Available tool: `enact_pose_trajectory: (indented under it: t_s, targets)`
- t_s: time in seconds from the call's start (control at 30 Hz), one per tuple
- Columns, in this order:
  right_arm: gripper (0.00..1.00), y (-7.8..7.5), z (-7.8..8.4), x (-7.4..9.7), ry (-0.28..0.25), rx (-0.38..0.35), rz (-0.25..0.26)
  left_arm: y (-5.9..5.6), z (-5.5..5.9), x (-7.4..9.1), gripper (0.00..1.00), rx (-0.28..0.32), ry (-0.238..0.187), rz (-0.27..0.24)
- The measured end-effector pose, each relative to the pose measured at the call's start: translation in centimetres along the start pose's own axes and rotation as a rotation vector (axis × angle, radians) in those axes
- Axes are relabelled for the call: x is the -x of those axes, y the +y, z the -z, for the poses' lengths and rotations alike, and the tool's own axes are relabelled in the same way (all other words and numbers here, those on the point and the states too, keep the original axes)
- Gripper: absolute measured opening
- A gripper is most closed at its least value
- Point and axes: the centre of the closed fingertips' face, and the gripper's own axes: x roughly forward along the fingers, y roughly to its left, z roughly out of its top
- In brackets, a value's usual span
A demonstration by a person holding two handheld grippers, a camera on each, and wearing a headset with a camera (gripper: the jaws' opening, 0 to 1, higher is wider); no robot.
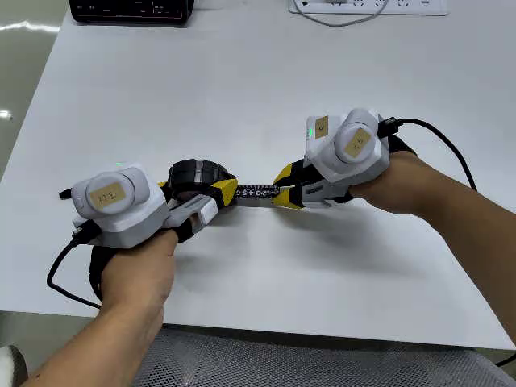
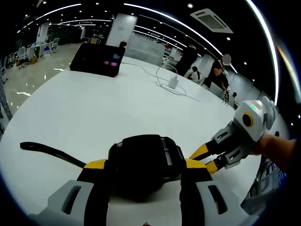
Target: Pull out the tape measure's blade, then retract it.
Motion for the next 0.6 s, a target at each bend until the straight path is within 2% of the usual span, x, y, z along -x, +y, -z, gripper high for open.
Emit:
enact_pose_trajectory:
  t_s: [0.6]
  targets:
    - [0.09, 0.0, -1.5, -1.6, -0.045, -0.020, -0.004, 0.0, 0.0, 0.0, 0.56, 0.003, 0.001, 0.000]
